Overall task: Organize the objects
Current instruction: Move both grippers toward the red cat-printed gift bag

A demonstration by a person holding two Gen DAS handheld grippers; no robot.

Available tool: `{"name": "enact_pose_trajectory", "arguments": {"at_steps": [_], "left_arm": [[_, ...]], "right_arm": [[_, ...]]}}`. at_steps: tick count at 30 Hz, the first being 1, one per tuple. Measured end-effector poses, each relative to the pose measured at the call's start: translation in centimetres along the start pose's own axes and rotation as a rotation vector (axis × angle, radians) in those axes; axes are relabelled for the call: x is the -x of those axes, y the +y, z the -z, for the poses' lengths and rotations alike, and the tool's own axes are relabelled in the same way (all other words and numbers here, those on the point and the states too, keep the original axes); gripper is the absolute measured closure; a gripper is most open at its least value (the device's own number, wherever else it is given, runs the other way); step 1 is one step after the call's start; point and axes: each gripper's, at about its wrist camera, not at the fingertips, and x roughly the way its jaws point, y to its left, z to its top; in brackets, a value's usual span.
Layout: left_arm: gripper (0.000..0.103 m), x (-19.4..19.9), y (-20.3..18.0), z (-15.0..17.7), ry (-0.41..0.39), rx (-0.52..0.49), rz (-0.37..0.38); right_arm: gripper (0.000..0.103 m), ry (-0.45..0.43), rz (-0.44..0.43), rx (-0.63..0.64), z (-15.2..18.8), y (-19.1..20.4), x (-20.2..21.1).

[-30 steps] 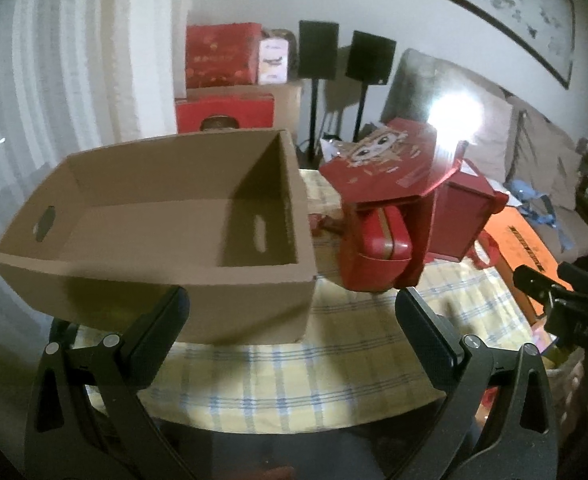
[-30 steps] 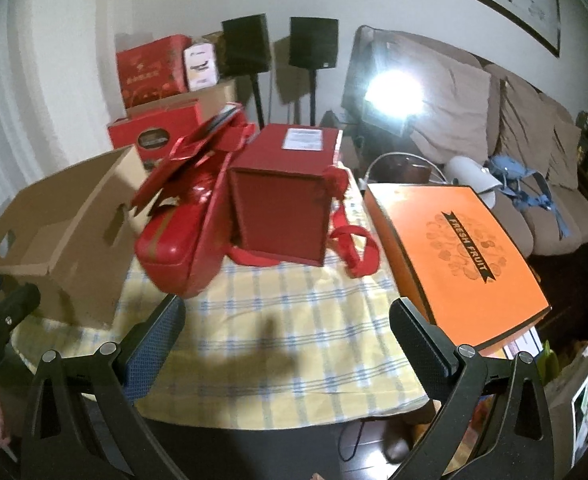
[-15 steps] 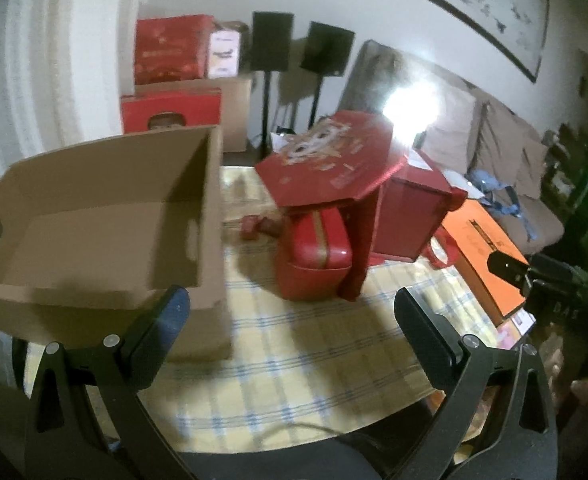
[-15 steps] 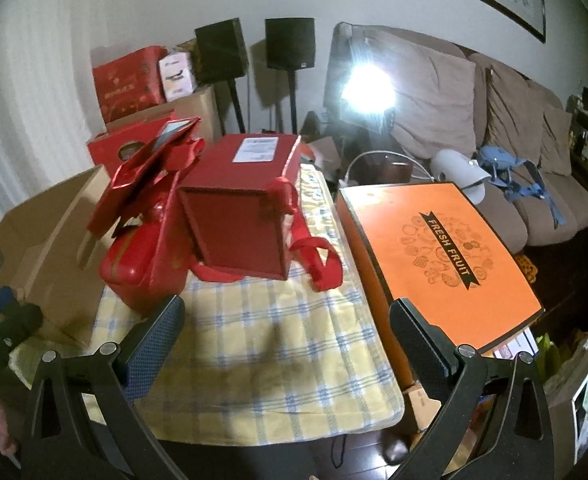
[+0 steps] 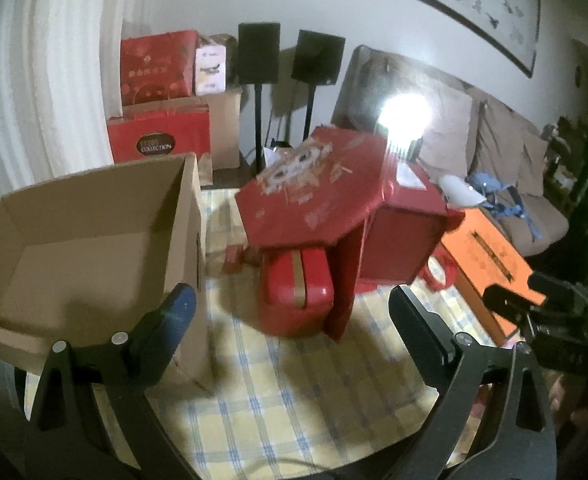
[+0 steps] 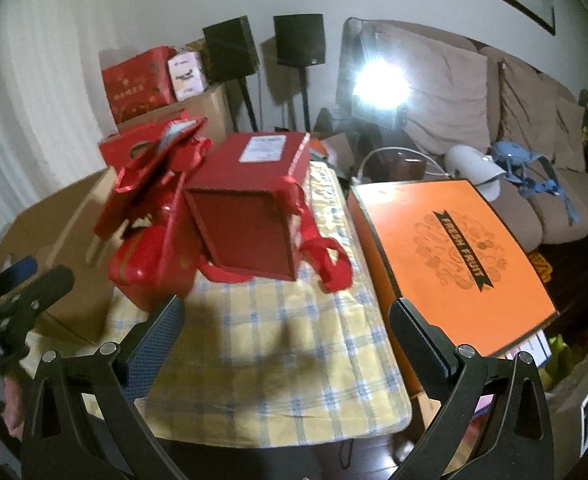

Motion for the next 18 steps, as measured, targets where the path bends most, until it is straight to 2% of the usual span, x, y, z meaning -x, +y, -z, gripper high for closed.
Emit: {"name": "enact_pose_trajectory", "arguments": {"at_steps": [4,11,18], "left_arm": [[0.006,-0.8,-0.3,-1.4,0.009,-0.019,0.006],[0.006,-2.5,-0.9,-2.7,0.05,0.005,0.061],[0.01,-4.0,0.1,-3.3,0.119,0.085,0.145]], "right_arm": [[0.001,-0.02,-0.039,0.016,-1.7,0.5,0.4],[0.001,-0.052,-0.065,0.072,-5.2,2.0,0.8],[0.001,-0.027,-0.132,0.098,-8.8,3.2,-1.0]]}}
